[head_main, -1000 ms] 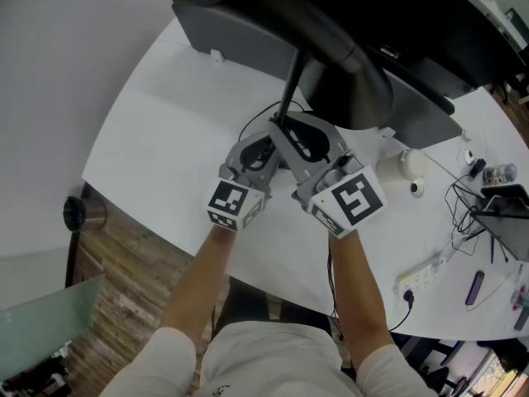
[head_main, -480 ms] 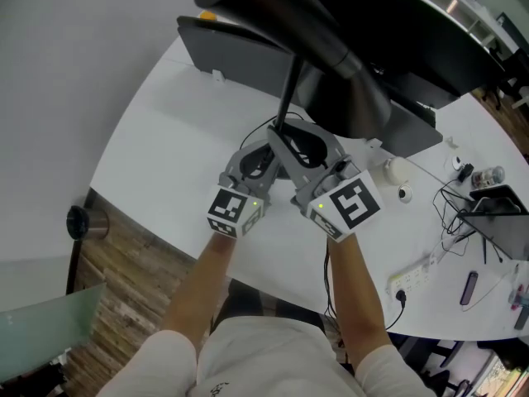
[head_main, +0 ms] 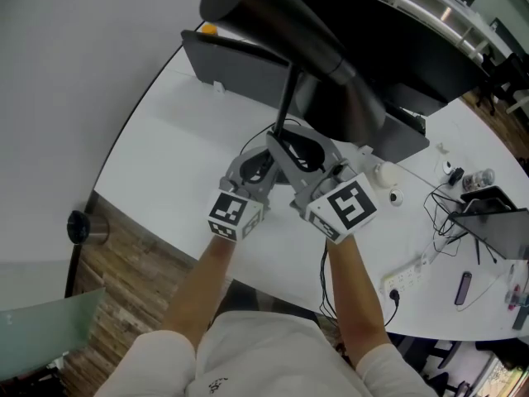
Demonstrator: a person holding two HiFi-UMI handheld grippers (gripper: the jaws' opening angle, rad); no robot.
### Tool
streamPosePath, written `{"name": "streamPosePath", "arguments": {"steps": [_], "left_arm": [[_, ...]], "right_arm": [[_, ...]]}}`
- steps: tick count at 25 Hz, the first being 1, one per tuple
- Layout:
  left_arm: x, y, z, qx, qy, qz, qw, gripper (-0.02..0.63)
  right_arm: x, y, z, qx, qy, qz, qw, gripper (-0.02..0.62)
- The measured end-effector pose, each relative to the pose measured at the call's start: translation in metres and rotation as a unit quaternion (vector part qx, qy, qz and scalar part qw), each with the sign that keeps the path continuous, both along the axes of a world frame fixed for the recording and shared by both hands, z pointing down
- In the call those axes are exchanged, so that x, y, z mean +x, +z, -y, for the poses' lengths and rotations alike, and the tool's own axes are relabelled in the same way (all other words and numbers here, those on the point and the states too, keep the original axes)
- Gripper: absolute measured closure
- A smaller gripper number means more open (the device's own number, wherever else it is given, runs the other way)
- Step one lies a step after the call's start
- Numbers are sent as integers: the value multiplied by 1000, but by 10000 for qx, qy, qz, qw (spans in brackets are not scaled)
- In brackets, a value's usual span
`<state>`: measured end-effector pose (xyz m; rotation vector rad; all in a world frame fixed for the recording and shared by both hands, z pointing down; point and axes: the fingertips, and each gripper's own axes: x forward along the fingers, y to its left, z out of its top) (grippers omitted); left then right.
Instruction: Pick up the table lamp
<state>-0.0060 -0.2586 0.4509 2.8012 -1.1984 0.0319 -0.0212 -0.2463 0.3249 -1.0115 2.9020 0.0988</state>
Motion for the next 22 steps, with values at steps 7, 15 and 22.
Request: {"name": "streamPosePath", "arguments": {"steps": [7,15,22], "left_arm": [[3,-15,-10,10,28,11,10000,548],[6,-32,-21,-5,13,-13,10000,548],[8,-43,-26,17,48,5,10000,549]], "right_arm": [[4,-14,-9,-29,-20,31,10000,560],[8,-32,-19,-16,-39,0,10000,558],[8,-42,-25,-3,-30,-37,10000,558]]}}
